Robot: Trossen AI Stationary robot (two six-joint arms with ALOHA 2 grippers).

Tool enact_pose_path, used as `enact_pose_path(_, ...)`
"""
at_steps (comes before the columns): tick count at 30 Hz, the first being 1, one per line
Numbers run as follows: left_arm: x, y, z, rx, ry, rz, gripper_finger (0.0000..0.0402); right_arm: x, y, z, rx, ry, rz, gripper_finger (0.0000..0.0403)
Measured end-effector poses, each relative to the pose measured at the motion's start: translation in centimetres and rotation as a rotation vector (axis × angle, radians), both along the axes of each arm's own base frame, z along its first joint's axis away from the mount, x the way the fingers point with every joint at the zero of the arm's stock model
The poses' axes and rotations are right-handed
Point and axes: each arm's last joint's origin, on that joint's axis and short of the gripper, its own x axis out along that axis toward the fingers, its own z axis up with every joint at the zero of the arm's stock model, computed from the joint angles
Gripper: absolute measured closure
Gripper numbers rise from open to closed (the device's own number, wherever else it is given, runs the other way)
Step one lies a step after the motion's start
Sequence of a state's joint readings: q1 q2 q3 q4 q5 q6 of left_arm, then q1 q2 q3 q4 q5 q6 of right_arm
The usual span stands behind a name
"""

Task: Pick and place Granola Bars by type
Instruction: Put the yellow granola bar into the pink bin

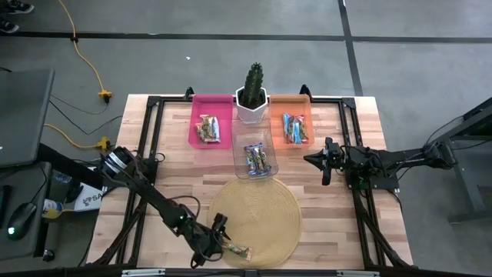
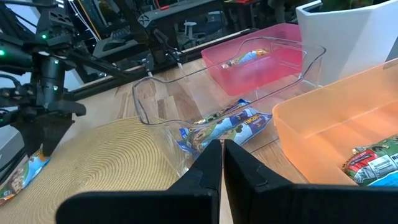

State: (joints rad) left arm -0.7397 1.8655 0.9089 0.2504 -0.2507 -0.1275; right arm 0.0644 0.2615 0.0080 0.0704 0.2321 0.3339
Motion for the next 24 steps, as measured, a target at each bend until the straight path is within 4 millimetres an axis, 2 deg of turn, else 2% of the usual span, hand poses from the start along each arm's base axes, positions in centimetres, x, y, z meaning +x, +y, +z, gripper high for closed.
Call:
enact_pose_path(6, 0.06, 0.07, -1.05, 0.035, 0.017, 0.026, 0.0175, 0.0, 0.0, 0.0, 0.0, 0.0, 0.0, 0.0402)
enact_pose_path(17, 0.03, 0.18, -1.15, 0.054, 0.016, 0.044, 0.0177, 0.0, 0.0, 0.0, 0.002, 0.0, 0.0, 0.0402)
enact_pose_path(24, 0.01, 0.15, -1.17, 0.04, 0.027, 0.041, 0.0225, 0.0, 0.0, 0.0, 0.0, 0.0, 0.0, 0.0402)
